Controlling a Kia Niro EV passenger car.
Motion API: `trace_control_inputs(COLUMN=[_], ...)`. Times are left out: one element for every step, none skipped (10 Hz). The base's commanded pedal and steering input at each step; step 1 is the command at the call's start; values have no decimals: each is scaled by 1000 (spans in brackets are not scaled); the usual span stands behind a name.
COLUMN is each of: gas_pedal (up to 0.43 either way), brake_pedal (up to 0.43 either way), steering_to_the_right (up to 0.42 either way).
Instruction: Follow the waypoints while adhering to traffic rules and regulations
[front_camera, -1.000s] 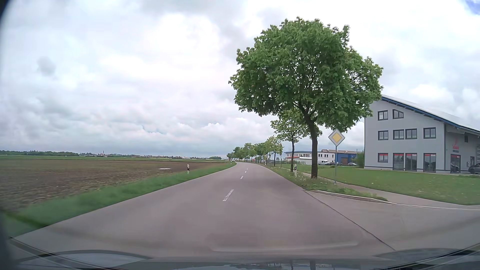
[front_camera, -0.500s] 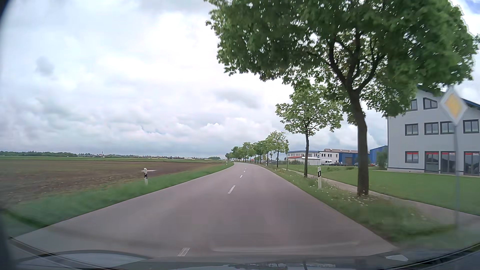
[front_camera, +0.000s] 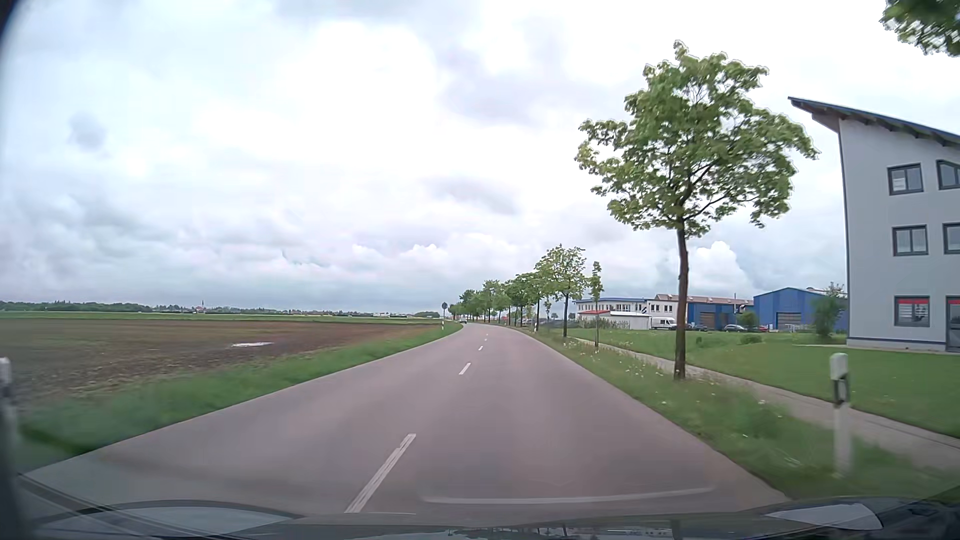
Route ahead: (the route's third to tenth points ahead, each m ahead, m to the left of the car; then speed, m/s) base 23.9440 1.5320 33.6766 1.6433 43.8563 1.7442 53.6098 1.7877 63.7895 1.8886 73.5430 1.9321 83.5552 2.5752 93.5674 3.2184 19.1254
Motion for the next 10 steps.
trace_control_inputs(gas_pedal=[268,268,268,268,268,268,268,268,268,268], brake_pedal=[12,12,12,12,12,12,12,12,12,12], steering_to_the_right=[0,0,0,0,1,1,1,1,1,1])
